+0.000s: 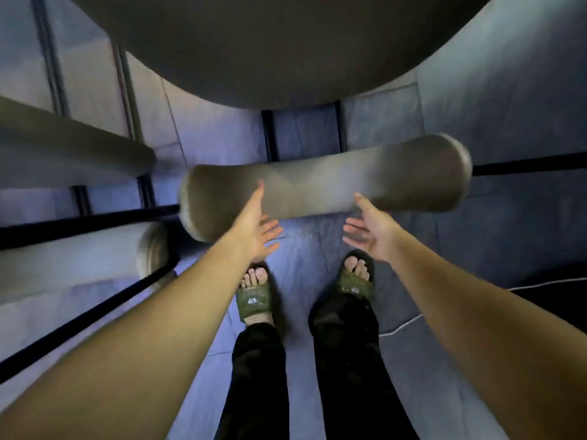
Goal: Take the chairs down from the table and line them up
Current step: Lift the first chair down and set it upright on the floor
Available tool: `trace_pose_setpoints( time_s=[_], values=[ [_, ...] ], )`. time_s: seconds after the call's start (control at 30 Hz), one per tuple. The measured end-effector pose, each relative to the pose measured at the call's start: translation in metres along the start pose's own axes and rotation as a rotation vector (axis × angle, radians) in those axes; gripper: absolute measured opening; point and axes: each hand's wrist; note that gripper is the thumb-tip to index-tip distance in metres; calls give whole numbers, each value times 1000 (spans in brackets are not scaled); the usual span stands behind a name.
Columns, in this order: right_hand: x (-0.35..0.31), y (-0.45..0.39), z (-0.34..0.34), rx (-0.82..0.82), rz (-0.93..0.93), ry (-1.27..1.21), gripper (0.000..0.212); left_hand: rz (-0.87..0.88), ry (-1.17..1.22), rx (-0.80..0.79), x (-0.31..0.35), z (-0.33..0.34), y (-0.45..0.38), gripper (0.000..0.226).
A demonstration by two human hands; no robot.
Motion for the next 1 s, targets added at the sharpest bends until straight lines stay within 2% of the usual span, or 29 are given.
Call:
trace_pose_setpoints(
  time_s=[0.1,0.2,0.33,0.53,0.77,0.9,1.0],
  values=[
    [-1,-29,2,-6,45,-77,68,-113,179,10,0,7,-38,119],
    [0,-50,10,-25,36,-159,67,-126,321,39,-5,7,-61,128],
    [-5,-73,17,-10,64,-286,60,-50,504,65,-8,2,-84,116],
    [3,-93,22,-9,58,-417,69,59,698,-6,-20,10,-110,81],
    [2,-63,10,34,25,-341,61,95,582,29,-31,-8,-91,81],
    [-8,-11,-2,43,32,-308,40,122,504,28,-35,-9,-40,76],
    [-20,34,-14,51,21,-283,42,153,454,66,-34,-5,6,75]
  ],
)
Point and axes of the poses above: each hand's wrist, its own y-axis away from the middle knuckle, its own z-axis out of the palm, x = y × z, and after that the axes turned 6 degrees about y, right-handed
